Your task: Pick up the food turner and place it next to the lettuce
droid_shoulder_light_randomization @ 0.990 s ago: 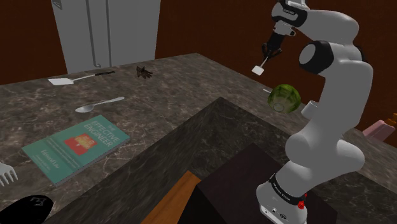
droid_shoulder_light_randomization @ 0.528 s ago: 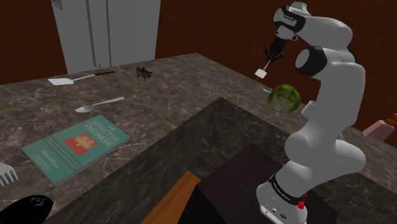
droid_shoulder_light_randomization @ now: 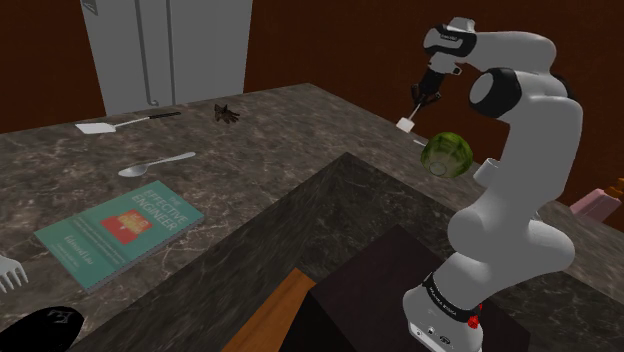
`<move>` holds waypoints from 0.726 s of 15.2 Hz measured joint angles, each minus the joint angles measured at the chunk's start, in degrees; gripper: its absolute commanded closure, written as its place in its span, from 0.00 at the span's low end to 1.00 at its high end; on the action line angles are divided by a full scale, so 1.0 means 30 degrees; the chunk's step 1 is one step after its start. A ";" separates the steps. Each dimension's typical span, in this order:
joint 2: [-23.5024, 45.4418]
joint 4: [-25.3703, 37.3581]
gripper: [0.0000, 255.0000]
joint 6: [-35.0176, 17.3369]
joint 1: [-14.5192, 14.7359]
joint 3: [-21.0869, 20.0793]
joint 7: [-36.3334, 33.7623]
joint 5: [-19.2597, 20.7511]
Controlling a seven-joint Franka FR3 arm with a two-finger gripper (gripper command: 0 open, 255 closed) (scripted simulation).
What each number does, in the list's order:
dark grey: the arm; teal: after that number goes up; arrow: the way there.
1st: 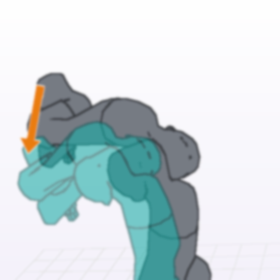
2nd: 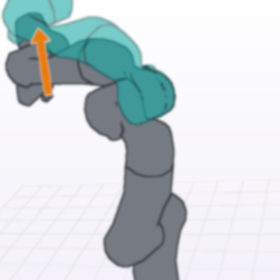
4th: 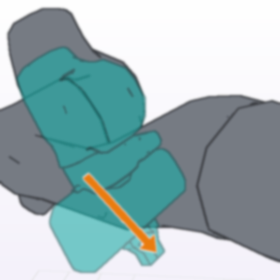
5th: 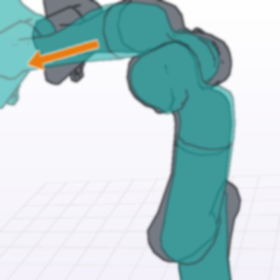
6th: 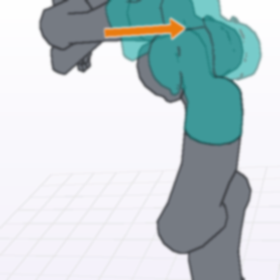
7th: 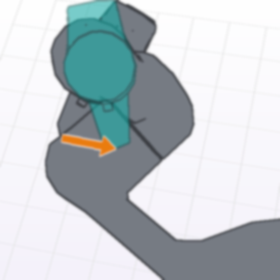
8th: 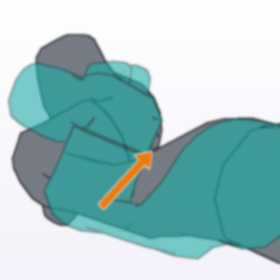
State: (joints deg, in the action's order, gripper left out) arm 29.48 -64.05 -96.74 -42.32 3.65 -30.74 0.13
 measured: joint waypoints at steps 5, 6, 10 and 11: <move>-0.0321 -0.1758 1.00 -0.1436 0.0045 -0.0004 -0.0044 0.0022; -0.0338 -0.2010 1.00 -0.1672 0.0067 -0.0009 -0.0074 0.0028; -0.0418 -0.3177 1.00 -0.2757 0.0058 -0.0005 -0.0059 0.0032; -0.0366 -0.3362 1.00 -0.2996 0.0040 -0.0001 -0.0041 0.0025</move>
State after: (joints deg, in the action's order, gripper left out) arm 28.38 -74.14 -105.73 -42.20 3.65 -30.86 0.20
